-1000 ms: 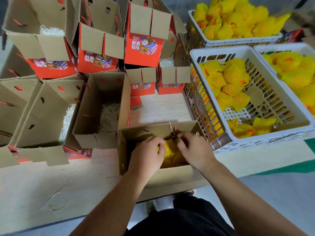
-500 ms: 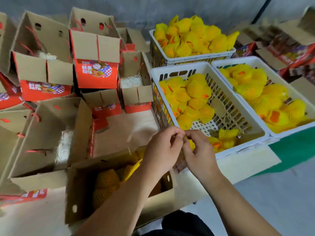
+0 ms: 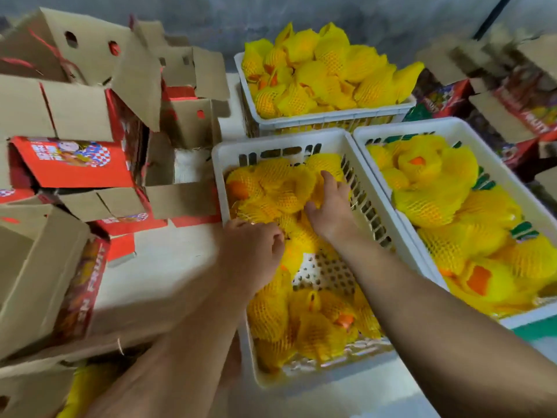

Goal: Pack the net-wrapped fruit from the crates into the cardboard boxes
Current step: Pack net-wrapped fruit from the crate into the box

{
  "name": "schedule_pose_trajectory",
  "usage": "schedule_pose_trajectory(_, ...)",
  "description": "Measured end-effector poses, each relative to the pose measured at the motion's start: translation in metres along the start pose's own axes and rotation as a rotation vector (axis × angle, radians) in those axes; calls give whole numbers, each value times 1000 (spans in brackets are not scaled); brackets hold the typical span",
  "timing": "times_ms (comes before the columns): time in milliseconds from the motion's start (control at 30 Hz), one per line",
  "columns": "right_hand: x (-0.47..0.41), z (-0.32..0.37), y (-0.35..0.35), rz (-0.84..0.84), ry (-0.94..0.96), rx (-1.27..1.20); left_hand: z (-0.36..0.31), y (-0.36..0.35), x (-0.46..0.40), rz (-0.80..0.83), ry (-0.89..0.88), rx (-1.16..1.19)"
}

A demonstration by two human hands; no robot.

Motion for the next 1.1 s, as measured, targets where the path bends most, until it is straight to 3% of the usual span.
schedule_pose_trajectory(133, -50, -16, -16, 122, -58, 234, 3, -2, 1, -27, 19, -24)
schedule_pose_trajectory(267, -46, -19, -17, -19, 57, 280, -2, -2, -3, 35, 28, -97)
schedule_pose_trajectory(333, -29, -14, -14, -44, -14, 52, -2, -3, -4, 64, 54, -104)
schedule_pose_trajectory(433, 10, -6, -18, 202, -185, -522, -1, -4, -4, 93, 66, -58)
schedule_pose_trajectory(567, 61, -7, -33, 480, -282, -881, 0, -2, -1, 47, 86, 78)
schedule_pose_trajectory(667, 68, -8, -29, 431, -291, -733, 2, -2, -1, 13, 76, 73)
schedule_pose_trajectory(733, 49, -11, -16, 262, -224, -575, 1, -2, -2, 2, 73, 76)
schedule_pose_trajectory(833, 1, -26, 5, -12, 6, 8, 1, -3, 0, 21, 95, 61)
schedule_pose_trajectory(933, -34, -39, 7, 74, 1, 467, 0, 0, 2, 18, 152, 92)
schedule_pose_trajectory(1100, -55, -45, -8, 44, -25, 607, 1, 1, 4, 33, 227, 142)
Point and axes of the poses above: each hand's wrist, its own x-axis away from the middle knuckle, its own y-axis out of the back of the hand, z = x × y, the point moved 1 cm from there along -x, towards the middle knuckle, and after that the axes turned 1 degree about -x, right-handed, at the moved point
